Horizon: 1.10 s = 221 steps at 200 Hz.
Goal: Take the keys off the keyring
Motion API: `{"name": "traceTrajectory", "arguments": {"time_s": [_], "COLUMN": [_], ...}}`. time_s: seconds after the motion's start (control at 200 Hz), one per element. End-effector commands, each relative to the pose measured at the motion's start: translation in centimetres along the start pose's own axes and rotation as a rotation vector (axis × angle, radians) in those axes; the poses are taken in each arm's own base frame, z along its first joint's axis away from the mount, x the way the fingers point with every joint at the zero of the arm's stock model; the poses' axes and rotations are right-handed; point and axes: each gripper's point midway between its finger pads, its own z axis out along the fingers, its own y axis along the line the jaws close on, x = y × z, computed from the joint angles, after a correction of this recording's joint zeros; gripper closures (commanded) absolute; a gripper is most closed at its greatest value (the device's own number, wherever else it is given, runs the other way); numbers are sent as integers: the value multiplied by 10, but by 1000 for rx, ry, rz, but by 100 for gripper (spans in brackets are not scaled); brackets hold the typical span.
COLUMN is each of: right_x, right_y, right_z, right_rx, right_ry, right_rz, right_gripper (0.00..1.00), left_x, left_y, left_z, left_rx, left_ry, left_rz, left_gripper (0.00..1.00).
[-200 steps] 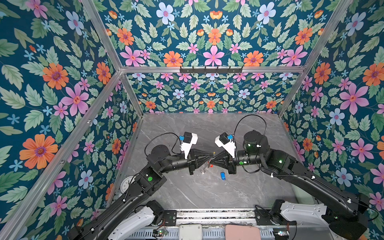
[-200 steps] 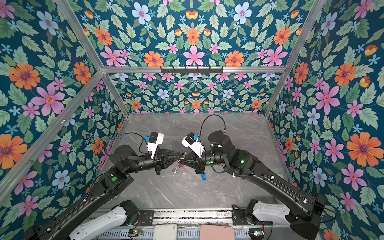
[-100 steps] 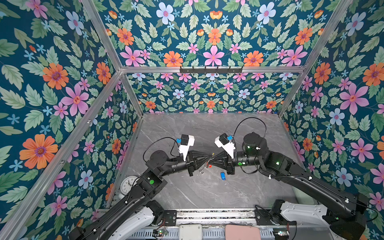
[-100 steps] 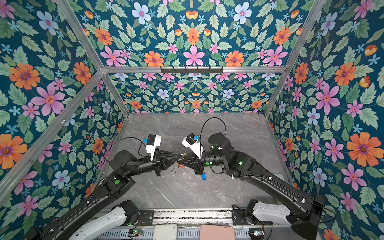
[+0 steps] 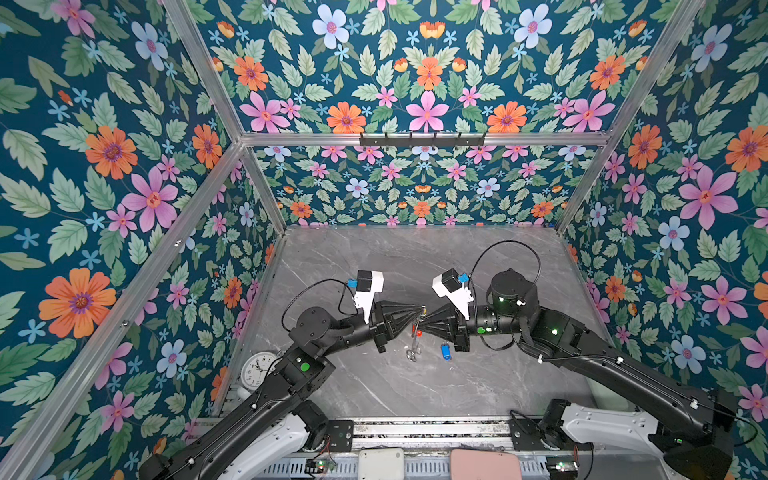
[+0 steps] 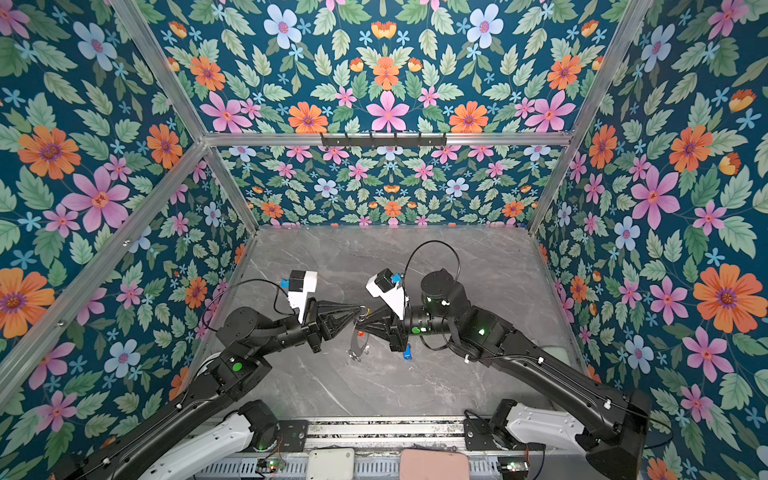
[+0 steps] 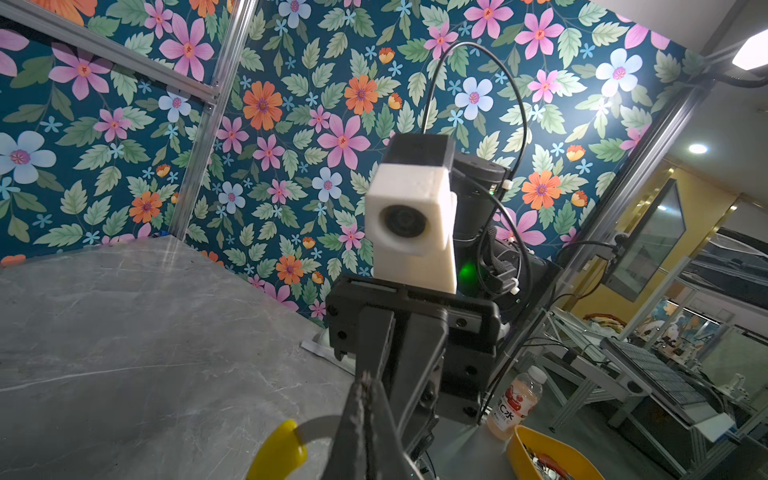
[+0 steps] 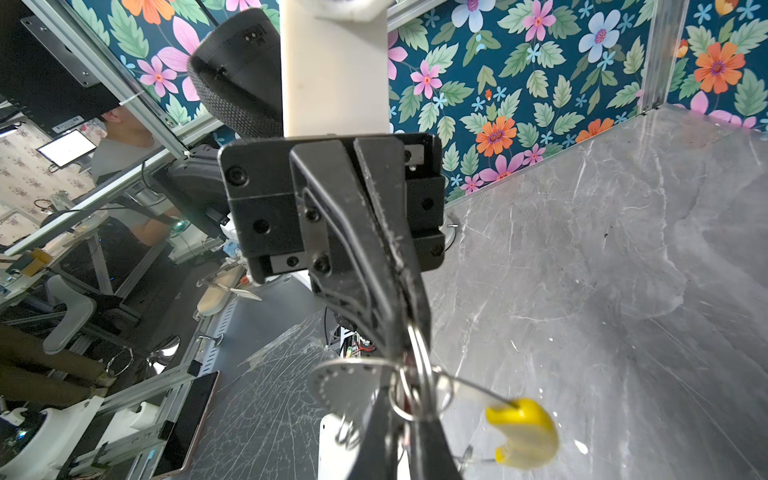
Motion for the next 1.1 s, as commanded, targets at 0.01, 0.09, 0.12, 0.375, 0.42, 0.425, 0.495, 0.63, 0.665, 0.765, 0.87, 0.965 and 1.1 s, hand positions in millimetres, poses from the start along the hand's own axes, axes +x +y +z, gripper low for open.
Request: {"name": "traceTrajectory", "arguments": {"time_s": [0.01, 0.09, 0.12, 0.375, 0.42, 0.425, 0.495, 0.63, 0.665, 0.765, 0.87, 0.965, 1.1], "right_x": [1, 4, 5, 10, 11, 11, 13, 21, 25, 44, 63, 90, 130], "right_y": [-1, -2, -3, -15, -20, -20, -26, -34, -38, -57, -76, -94, -109], "right_z": [-8, -15, -17, -41, -43, -44, -48, -50, -50, -45, -39, -30, -5], "right_rx": [31, 61, 75, 212, 241, 244, 284, 320, 338, 354, 342, 359, 315], "right_ry": [-23, -28, -30, -59, -64, -64, -73, -70, -63, -25, -5, 43, 129], "right_rz": [-24, -27, -29, -58, -58, -57, -59, -43, -35, 33, 130, 191, 292], "right_gripper": [100, 100, 100, 100, 100, 100, 100, 100, 100, 100, 100, 100, 100], "left_x": [5, 8, 8, 15, 15, 15, 13, 10, 10, 12, 14, 14, 11], "left_y": [9, 14, 16, 25, 25, 25, 26, 29, 30, 31, 33, 33, 31], "left_z": [-3, -4, -4, -14, -15, -15, -18, -27, -29, -32, -32, -34, -37], "left_rx": [-59, -90, -101, -159, -159, -160, -177, -214, -223, -234, -245, -249, -254], "left_ry": [25, 37, 42, 36, 27, 28, 12, -18, -25, -27, -16, -20, -30], "left_rz": [37, 51, 56, 93, 95, 94, 102, 123, 124, 125, 121, 119, 126], "left_gripper": [100, 100, 100, 100, 100, 100, 100, 100, 100, 100, 100, 100, 100]}}
